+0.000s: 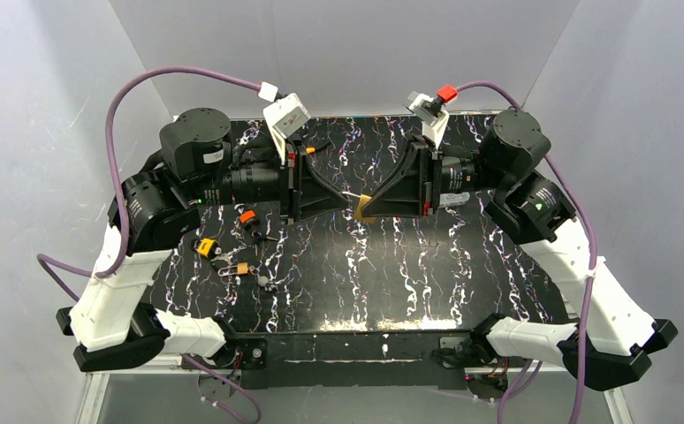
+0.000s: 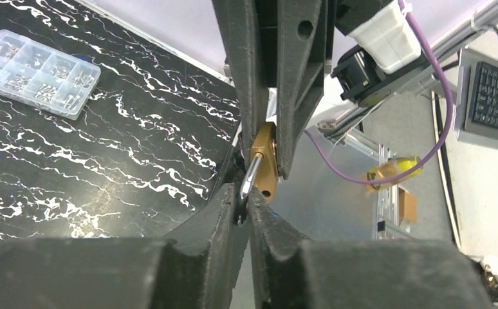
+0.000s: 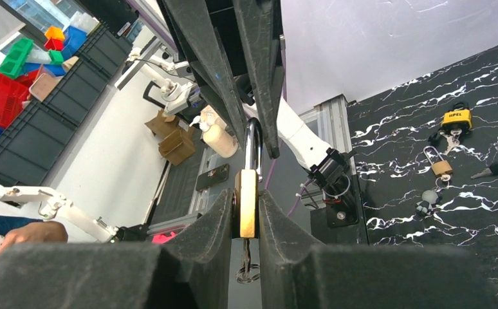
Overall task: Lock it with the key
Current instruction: Lock the lock.
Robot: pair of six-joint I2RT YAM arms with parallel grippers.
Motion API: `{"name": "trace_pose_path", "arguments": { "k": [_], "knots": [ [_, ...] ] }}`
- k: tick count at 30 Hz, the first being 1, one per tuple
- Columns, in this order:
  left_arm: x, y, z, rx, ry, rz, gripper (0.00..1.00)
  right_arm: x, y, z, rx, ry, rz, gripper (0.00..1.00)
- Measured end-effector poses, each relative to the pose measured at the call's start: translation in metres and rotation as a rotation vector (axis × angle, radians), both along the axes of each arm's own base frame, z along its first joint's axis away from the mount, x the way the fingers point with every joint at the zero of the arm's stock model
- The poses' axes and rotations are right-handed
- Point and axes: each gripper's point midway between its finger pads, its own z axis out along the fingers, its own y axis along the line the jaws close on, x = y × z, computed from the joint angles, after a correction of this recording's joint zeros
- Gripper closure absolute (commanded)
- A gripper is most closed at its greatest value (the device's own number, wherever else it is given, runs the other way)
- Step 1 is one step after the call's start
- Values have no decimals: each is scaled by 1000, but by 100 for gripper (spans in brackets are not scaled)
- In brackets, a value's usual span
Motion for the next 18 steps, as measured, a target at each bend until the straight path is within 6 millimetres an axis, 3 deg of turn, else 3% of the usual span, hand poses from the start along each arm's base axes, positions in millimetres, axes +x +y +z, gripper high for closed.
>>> {"name": "trace_pose_path", "arguments": {
  "k": [5, 11, 14, 18],
  "knots": [
    [-2, 2, 0, 3, -2, -4, 100, 4, 2, -2, -8, -2, -10, 99],
    [5, 3, 3, -38, 10, 57, 100, 12, 4, 2, 23, -5, -59, 57],
    [7, 5, 6, -79, 24, 92, 100, 18, 4, 6, 74, -11, -110, 45],
    [12, 8, 18, -151, 22, 147, 100, 22, 1, 18, 158, -36, -166, 37]
  ]
}}
